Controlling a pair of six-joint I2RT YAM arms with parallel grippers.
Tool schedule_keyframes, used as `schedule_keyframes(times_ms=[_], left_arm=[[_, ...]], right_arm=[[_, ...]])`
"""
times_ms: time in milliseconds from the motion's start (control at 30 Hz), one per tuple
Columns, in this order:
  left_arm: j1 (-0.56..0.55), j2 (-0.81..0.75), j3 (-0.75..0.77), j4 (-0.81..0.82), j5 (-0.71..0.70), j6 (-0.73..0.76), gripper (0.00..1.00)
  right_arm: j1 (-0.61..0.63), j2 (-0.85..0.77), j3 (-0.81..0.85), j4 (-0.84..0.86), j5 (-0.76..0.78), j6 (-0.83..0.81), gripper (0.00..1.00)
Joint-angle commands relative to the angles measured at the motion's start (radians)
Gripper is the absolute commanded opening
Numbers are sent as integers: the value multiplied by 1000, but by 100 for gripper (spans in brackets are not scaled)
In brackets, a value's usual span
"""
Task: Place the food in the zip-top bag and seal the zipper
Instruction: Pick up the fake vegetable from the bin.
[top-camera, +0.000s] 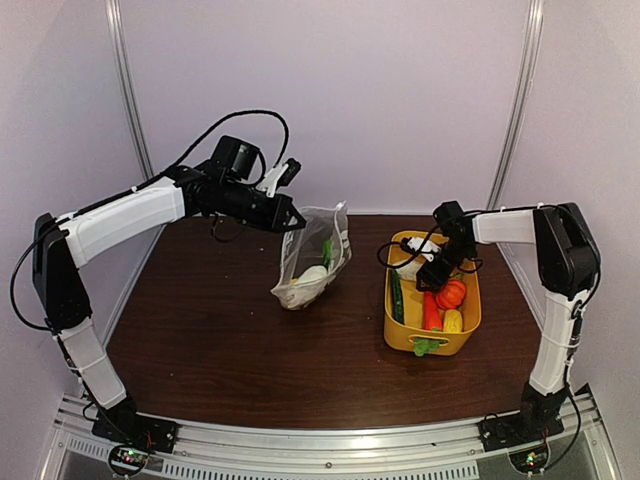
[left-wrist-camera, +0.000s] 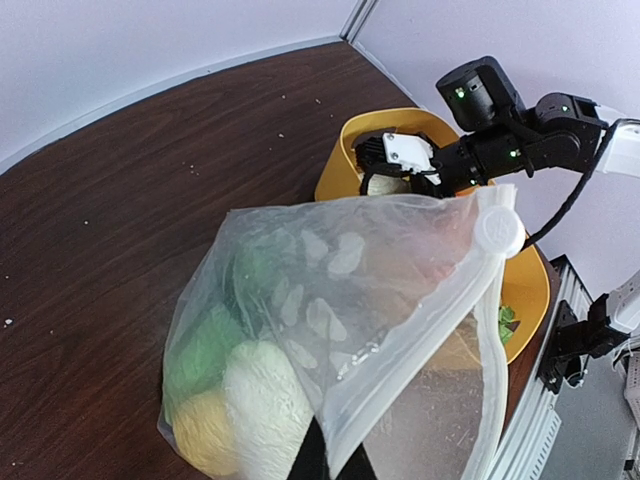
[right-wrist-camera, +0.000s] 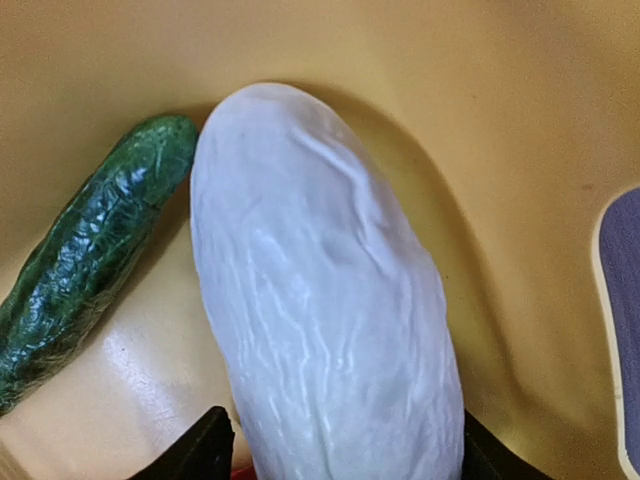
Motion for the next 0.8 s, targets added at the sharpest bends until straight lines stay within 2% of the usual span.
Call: schedule_keyframes(times_ms=[0, 100, 333, 567, 767], left_arm=[[7, 18, -9, 46, 21, -7, 0], [7, 19, -8, 46, 20, -7, 0], [7, 16, -6, 43, 30, -6, 0], [7, 16, -4, 43, 35, -6, 0], [7, 17, -4, 42, 32, -1, 0]], right_arm=[[-4, -5, 45, -34, -43, -5, 57], [-3, -2, 71, -60, -41, -6, 49], [-5, -107, 37, -85, -15, 4, 42], [-5, -257, 3, -159, 65, -13, 42], [-4, -367, -18, -218, 26, -12, 43]])
